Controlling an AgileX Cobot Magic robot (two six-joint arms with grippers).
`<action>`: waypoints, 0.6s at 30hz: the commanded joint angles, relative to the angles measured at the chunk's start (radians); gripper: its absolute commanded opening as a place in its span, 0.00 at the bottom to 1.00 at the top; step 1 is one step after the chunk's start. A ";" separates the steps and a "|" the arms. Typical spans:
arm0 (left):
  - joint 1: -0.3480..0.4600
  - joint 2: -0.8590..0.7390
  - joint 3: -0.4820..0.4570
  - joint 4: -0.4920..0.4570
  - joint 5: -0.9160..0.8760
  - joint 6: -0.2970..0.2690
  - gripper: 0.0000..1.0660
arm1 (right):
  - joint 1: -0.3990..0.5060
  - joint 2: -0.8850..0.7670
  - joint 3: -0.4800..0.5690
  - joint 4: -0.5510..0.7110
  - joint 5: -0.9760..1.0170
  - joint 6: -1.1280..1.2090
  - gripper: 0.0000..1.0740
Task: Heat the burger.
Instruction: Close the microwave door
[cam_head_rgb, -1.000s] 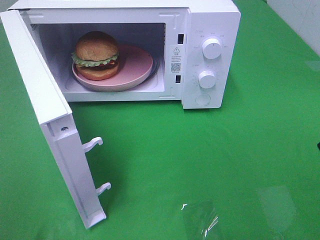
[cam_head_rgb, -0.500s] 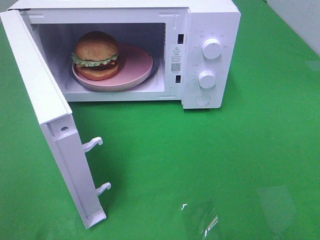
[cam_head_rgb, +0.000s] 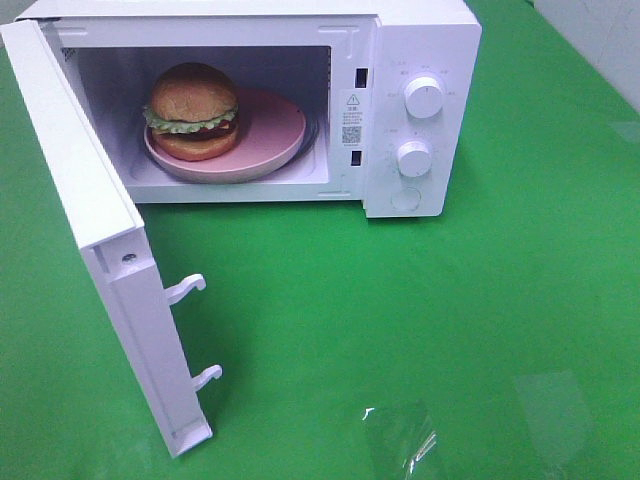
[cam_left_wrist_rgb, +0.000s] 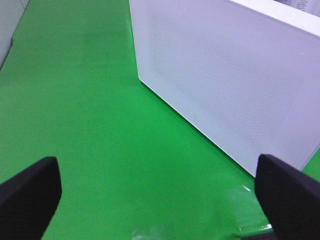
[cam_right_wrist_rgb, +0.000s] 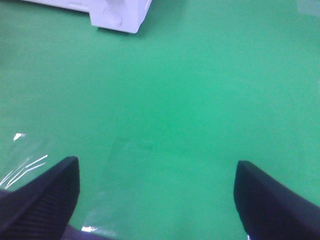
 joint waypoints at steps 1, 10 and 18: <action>0.005 -0.003 0.003 -0.001 -0.012 0.002 0.92 | -0.041 -0.063 0.009 0.005 -0.029 0.002 0.75; 0.005 -0.003 0.003 -0.001 -0.012 0.002 0.92 | -0.125 -0.197 0.012 0.016 -0.034 0.025 0.70; 0.005 -0.005 0.003 0.000 -0.012 0.002 0.92 | -0.128 -0.197 0.014 0.024 -0.035 0.023 0.70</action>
